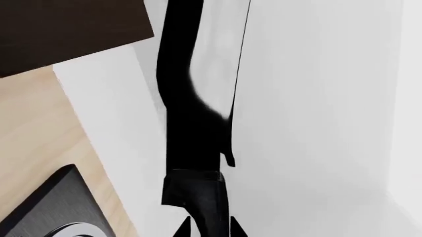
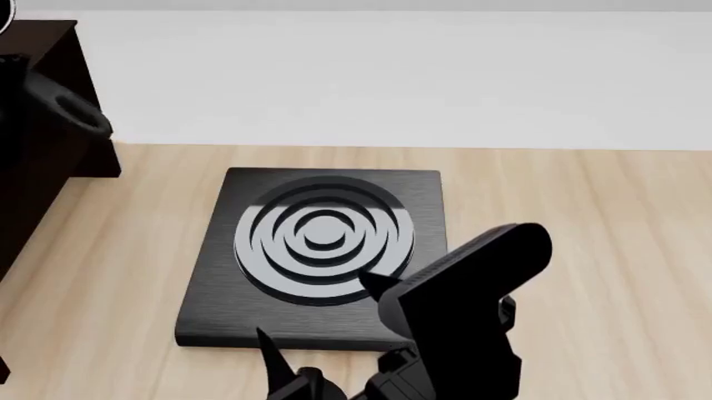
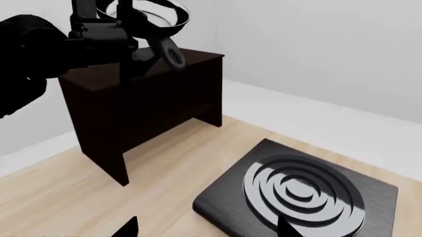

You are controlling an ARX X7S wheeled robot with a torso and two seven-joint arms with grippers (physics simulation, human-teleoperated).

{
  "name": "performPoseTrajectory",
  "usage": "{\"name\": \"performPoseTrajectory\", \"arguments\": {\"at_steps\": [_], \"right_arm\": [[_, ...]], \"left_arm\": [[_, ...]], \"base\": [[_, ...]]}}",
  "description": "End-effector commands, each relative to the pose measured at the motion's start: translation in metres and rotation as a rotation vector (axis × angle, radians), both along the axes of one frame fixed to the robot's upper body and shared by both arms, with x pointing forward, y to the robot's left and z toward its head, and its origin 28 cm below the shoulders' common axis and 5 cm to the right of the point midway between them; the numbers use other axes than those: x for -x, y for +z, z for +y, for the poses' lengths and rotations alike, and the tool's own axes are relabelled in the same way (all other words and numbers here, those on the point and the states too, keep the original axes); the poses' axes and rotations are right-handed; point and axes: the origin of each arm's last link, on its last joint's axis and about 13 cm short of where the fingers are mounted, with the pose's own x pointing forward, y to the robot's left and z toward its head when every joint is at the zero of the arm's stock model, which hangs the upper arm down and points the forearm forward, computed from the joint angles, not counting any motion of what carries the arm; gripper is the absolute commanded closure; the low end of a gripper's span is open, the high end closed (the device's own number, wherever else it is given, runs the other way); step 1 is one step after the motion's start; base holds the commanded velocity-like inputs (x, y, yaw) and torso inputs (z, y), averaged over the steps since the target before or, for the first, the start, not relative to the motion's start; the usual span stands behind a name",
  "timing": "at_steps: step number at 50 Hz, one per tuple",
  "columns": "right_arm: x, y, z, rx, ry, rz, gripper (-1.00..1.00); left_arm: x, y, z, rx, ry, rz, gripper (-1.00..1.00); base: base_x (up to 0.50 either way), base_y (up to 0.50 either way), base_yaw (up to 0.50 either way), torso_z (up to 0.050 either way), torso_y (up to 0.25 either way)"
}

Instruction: Put the frying pan on the cabinet shelf.

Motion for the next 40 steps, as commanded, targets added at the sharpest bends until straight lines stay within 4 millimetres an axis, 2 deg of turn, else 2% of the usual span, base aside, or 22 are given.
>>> {"name": "performPoseTrajectory", "arguments": {"at_steps": [1,6,25,40], "right_arm": [[0.002,0.000,-0.001,0.013,-0.025,0.002,-1.00],[-0.001,0.002,-0.003,0.011,-0.028,0.006,-1.00],[-0.001,0.003,-0.003,-0.002,-0.031,0.020,-1.00],[0.001,0.000,-0.003,-0.009,-0.041,0.028,-1.00]], "left_arm": [[0.005,-0.006,0.009,0.117,0.045,-0.060,1.00],[0.007,-0.019,0.011,0.131,0.049,-0.040,1.00],[0.012,-0.041,0.018,0.170,0.071,-0.012,1.00],[0.013,-0.045,0.020,0.157,0.085,-0.008,1.00]], "base": [[0.00,0.00,0.00,0.000,0.010],[0.00,0.00,0.00,0.000,0.000],[0.00,0.00,0.00,0.001,0.002],[0.00,0.00,0.00,0.001,0.001]]}}
